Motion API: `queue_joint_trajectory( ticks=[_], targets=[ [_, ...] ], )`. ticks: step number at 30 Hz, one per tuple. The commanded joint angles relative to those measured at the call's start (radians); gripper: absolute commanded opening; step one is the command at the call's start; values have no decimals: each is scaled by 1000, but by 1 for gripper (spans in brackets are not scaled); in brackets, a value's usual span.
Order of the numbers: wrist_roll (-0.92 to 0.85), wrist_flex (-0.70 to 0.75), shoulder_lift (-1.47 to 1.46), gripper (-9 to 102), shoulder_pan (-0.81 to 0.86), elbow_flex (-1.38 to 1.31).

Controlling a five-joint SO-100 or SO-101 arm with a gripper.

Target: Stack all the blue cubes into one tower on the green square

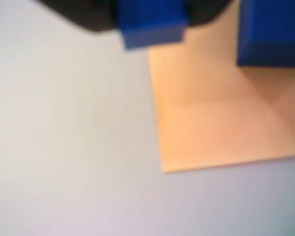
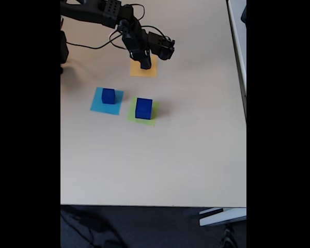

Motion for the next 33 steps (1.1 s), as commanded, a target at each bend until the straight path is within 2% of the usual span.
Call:
queue_joint_trajectory(
  ticks=[1,14,27,33],
  targets=[
    [44,-87,95,1,-37,54],
    [190,-107,118,1,-77,152],
    [264,-114,89,1,-118,146],
    [273,-160,67,1,-126,166]
  ],
)
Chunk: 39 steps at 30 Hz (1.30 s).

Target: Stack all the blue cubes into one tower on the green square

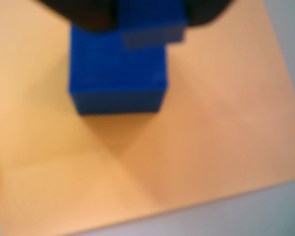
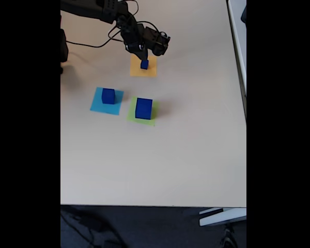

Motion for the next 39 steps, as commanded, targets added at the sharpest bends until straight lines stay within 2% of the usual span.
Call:
queue_joint_trajectory(
  ticks=[1,13,39],
  targets=[
    [3,-37,25,1,0,-5],
    [-11,-129,26,1,11,69],
    [-15,-166,29,1,28,117]
  ],
)
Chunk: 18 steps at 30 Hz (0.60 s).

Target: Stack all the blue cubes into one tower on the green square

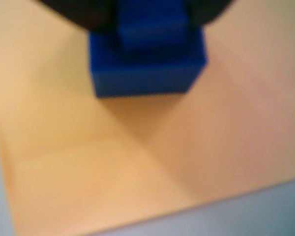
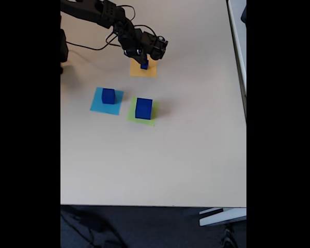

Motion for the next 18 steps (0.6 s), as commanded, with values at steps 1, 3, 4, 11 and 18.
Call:
queue_joint_trajectory(
  ticks=[1,3,4,11,18],
  targets=[
    [-8,-20,29,1,11,-3],
    [-9,-20,29,1,11,-3],
    [-9,-20,29,1,11,-3],
    [-11,-20,29,3,11,-3],
    [-14,-49,28,7,6,2]
  ],
)
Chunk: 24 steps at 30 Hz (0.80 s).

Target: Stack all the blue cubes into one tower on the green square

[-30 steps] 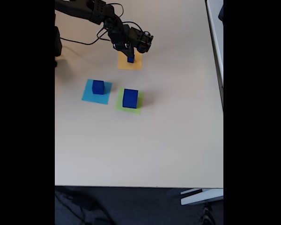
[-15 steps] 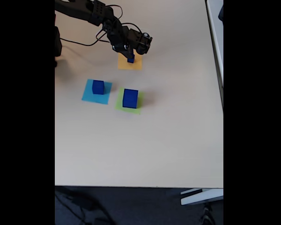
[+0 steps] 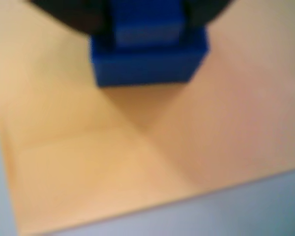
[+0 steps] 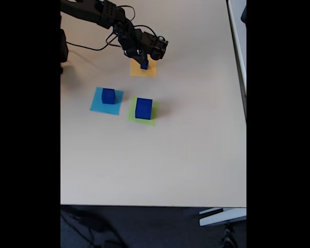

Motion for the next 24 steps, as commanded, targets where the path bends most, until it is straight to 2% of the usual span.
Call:
queue_joint_trajectory(
  ticks=[1,12,24],
  targets=[
    [-14,-23,28,8,5,-5],
    [-14,-38,28,8,-3,-5],
    [-117,-40,31,15,0,-71]
  ],
)
